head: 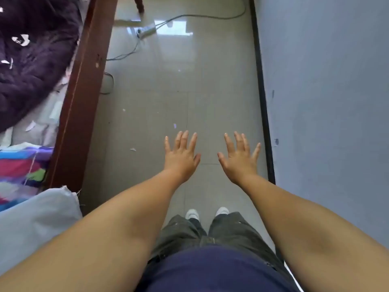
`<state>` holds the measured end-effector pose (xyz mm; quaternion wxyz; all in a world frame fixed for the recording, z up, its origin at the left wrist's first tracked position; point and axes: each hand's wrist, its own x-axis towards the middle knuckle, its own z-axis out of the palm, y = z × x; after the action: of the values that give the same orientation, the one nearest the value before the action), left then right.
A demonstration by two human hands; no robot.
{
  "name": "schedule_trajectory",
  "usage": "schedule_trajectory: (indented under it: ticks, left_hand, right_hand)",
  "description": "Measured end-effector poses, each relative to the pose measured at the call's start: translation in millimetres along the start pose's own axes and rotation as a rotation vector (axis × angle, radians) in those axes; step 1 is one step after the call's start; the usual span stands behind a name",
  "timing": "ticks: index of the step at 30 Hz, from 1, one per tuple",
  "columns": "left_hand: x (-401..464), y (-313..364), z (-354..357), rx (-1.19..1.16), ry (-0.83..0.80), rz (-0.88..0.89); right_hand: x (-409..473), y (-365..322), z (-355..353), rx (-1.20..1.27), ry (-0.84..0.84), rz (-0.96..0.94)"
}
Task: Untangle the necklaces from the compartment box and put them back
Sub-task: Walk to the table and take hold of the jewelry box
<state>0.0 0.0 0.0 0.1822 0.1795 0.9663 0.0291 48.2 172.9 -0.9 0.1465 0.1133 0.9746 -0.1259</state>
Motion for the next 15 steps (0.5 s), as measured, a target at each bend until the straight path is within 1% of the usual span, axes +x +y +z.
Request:
schedule_trajectory:
  ticks: [3,7,11,15]
  left_hand:
    - [7,-3,-1,0.016,-0.041,-0.016]
    - [39,4,-13,0.010,-0.042,0.038]
    - [106,17,-33,0.003,-0.014,0.035]
    - [185,33,-59,0.014,-0.005,0.022]
  right_hand:
    - [9,-4,-1,-0.022,-0.030,0.035]
    - [33,0,-10,0.013,-0.024,0.044]
    - [91,22,-32,0.004,-0.013,0.082]
    - [168,46,-61,-0.016,-0.003,0.051]
